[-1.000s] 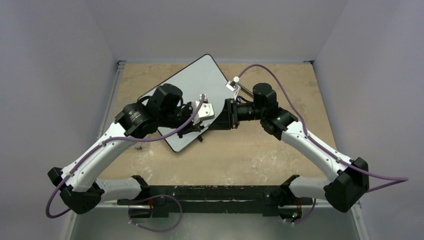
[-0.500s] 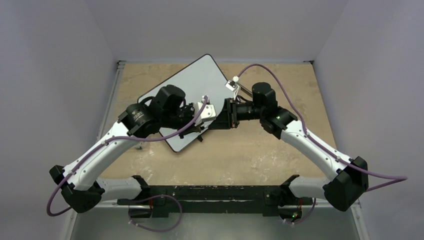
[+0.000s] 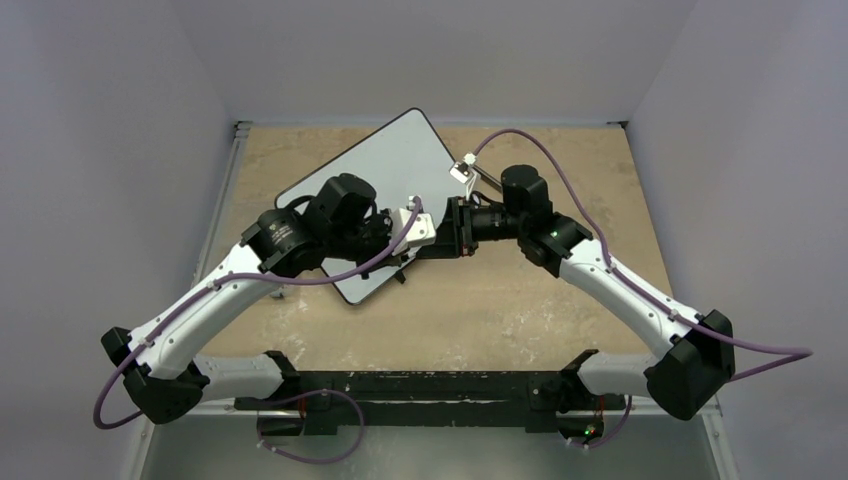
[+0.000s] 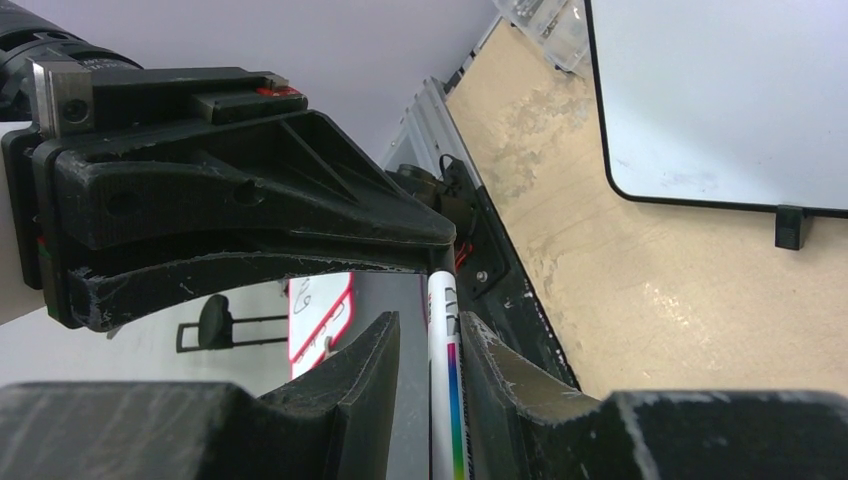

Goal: Write a sentence on the whiteboard
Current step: Pass from the left arm to the right

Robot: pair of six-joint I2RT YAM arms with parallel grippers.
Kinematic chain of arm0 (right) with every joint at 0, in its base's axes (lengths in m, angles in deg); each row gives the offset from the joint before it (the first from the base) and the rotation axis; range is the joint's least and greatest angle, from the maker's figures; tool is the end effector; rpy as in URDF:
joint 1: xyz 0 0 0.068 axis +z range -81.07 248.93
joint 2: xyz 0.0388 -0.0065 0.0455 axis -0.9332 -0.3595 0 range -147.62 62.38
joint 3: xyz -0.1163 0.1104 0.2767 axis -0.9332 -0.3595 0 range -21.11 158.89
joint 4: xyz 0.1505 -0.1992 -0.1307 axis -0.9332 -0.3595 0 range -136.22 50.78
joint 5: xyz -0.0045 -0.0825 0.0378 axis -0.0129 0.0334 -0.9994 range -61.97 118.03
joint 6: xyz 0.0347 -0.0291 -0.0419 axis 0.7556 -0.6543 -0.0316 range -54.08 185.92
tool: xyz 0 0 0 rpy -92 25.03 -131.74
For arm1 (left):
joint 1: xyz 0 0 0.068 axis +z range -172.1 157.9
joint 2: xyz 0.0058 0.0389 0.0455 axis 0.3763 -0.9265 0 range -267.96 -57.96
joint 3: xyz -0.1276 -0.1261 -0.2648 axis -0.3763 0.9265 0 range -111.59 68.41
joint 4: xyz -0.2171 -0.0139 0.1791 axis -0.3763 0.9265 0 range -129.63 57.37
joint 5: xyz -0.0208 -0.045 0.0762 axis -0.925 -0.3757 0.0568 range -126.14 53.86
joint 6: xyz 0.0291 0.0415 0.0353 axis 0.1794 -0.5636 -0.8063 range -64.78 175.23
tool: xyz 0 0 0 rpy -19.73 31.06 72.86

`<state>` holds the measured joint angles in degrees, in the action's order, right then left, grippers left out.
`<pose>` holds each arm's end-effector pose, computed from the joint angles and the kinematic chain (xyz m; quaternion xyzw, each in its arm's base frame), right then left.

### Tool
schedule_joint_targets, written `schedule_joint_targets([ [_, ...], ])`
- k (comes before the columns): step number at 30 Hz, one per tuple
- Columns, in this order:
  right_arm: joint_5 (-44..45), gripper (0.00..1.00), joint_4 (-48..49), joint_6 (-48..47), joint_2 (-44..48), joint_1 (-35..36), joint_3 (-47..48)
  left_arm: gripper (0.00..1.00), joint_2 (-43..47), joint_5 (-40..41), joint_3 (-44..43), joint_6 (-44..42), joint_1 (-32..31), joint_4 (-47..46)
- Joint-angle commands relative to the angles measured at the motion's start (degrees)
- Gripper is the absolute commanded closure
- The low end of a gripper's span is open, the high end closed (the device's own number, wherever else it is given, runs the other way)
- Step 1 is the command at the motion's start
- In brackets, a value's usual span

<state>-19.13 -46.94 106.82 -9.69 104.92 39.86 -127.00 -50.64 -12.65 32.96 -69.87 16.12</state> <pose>0.2202 0.2022 0.3842 -0.2007 0.7546 0.5864 0.2155 0.1544 -0.1875 0.4370 0.5640 0.7186 -0.1992 0.3546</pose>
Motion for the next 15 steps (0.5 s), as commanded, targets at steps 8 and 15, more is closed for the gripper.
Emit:
schedule_joint_targets([
  [8,1.19,0.73,0.66,-0.61,-0.74,0.01,2.93,1.00,-0.09,0.92,0.37,-1.38,-0.92,-0.95],
  [15,0.98,0.76,1.17,-0.39,-1.14,0.06,2.50,1.00,-0.14,1.14,0.44,-1.32,-1.01,-1.10],
])
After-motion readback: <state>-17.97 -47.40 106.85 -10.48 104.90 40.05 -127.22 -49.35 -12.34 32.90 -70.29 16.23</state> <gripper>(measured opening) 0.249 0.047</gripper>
